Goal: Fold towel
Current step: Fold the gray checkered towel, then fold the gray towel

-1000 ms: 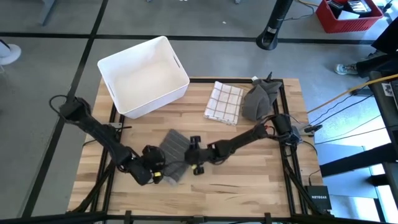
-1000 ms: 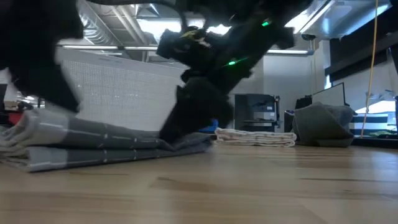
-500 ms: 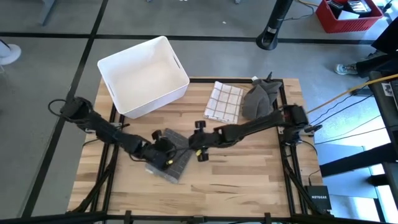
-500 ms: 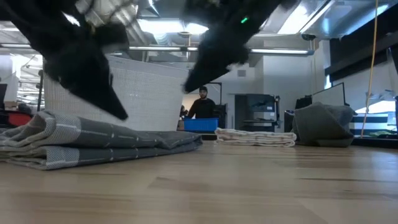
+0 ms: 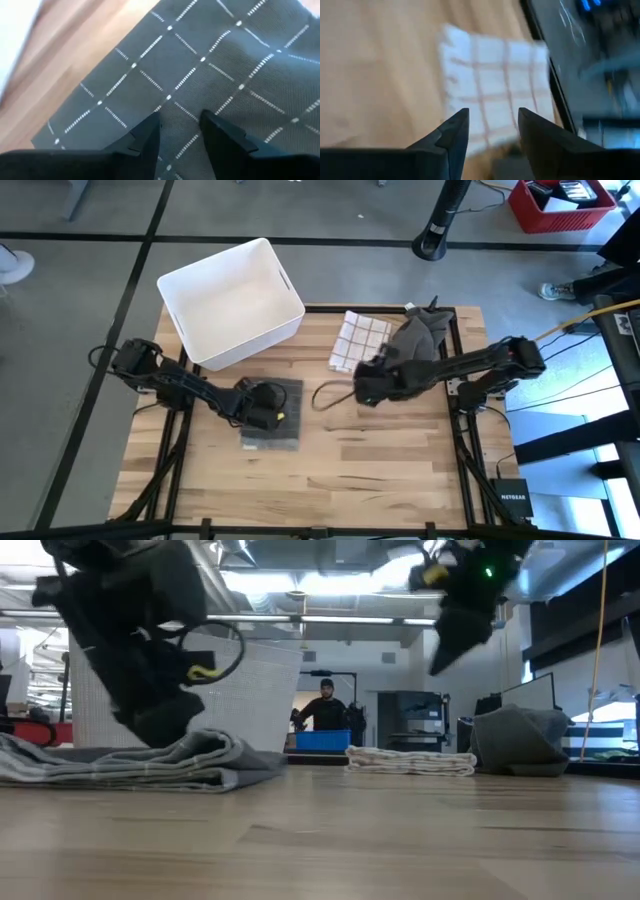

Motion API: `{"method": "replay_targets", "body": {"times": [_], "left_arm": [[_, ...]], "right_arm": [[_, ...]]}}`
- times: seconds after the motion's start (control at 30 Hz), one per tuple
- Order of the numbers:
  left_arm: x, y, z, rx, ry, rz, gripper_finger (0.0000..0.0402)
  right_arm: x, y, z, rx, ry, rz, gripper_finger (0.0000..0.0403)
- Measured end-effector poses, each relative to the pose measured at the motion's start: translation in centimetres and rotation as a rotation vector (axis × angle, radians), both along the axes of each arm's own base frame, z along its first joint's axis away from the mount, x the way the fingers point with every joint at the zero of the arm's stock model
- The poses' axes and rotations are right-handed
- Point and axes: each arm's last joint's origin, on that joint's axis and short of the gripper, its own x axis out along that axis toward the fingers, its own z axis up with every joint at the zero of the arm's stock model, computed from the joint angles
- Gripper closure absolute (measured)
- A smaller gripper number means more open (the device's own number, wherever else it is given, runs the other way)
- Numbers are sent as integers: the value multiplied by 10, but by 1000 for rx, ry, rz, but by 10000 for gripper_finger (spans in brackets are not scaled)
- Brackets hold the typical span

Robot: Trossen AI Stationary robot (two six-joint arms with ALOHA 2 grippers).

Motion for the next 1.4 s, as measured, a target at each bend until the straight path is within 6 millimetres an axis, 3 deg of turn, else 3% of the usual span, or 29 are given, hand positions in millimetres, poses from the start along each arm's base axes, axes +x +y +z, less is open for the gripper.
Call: {"method": "replay_targets", "body": {"times": [0.23,0.4,0.67,0.93,1.1,1.2,1.33,1.4], "left_arm": [[-29,-9,11,-9,94,77,265],[-41,-19,31,-81,48,39,265],[-53,-22,69,-120,-118,-58,265],[-48,-22,75,-98,-186,-113,265],[-44,-24,77,-105,-215,-136,265],[-43,-24,77,-106,-224,-140,265],[-37,-28,80,-109,-262,-209,265],[-31,-33,83,-131,-296,-293,265]], "right_arm": [[-43,-41,-29,67,-42,-379,230],[-59,-48,-43,136,-10,-539,230],[-81,-30,-33,68,24,-638,230],[-94,-33,-77,96,4,-647,230],[-89,-32,-92,125,-29,-540,235],[-89,-33,-92,120,-14,-517,270],[-87,-26,-89,115,10,-453,373],[-84,-18,-84,124,13,-398,389]]}}
